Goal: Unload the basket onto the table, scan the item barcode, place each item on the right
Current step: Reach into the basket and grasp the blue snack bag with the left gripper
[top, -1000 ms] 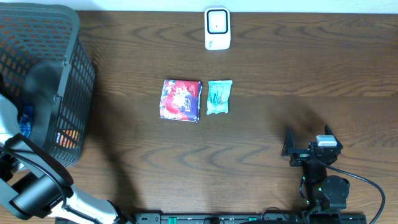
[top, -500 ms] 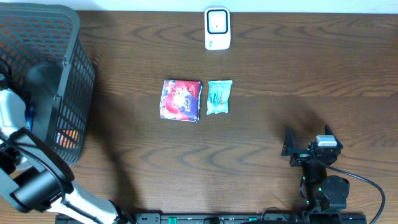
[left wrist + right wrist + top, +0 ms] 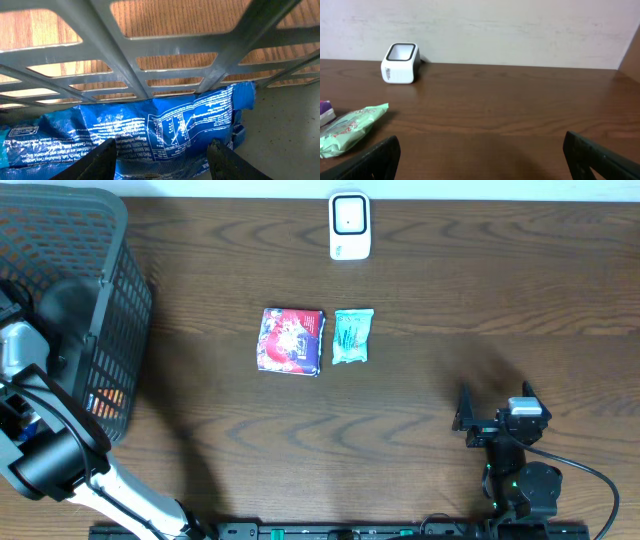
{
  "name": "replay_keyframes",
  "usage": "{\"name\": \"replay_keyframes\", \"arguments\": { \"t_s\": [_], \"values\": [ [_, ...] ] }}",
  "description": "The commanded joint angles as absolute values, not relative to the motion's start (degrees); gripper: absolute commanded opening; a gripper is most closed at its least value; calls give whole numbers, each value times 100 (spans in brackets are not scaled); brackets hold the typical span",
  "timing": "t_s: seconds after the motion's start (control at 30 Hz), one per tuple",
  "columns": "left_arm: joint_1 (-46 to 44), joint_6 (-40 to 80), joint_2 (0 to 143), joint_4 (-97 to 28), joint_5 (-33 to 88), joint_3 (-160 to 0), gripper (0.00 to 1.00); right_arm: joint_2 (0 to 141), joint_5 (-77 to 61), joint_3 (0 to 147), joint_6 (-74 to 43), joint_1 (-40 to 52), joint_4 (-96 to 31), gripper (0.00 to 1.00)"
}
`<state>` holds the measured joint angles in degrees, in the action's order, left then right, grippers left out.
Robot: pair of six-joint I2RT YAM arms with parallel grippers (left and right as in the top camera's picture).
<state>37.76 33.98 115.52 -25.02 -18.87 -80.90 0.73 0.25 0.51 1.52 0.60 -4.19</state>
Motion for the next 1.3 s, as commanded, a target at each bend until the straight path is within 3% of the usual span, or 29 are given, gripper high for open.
{"name": "replay_keyframes", "arguments": {
  "t_s": [0.0,0.23,0.33,0.4,0.47,0.67,0.7,0.77,0.8,0.83,0.93,1.27],
  "values": [
    [3795,3275,11703,-2486,-2018,-8044,59,64,54,32,91,117,-427,99],
    [3793,3240,11699,-2762,-2016,-8047,58,64,54,32,91,117,-427,99],
    [3789,2888,11603,-2805,-1997,-8047,38,64,54,32,91,117,-427,99],
    [3789,2762,11489,-2845,-1997,-8047,30,64,54,32,91,117,-427,99],
    [3789,2766,11338,-2888,-1997,-8047,8,64,54,32,91,117,-427,99],
    [3789,2770,11039,-2792,-1953,-8047,8,64,54,32,91,117,-427,99],
    [3789,2770,11037,-2751,-1953,-8047,11,64,54,32,91,117,-427,99],
    [3789,2838,11054,-2722,-1953,-8047,59,64,54,32,91,117,-427,99],
    [3789,2877,11080,-2679,-1938,-8047,72,64,51,32,91,117,-427,99],
    [3789,2871,11109,-2613,-1861,-8047,78,64,54,32,91,117,-427,99],
    [3789,2871,11179,-2502,-1605,-8047,85,64,54,32,91,117,-427,99],
    [3791,2786,11607,-2320,-1612,-8047,85,64,51,32,91,117,-427,99]
  ]
}}
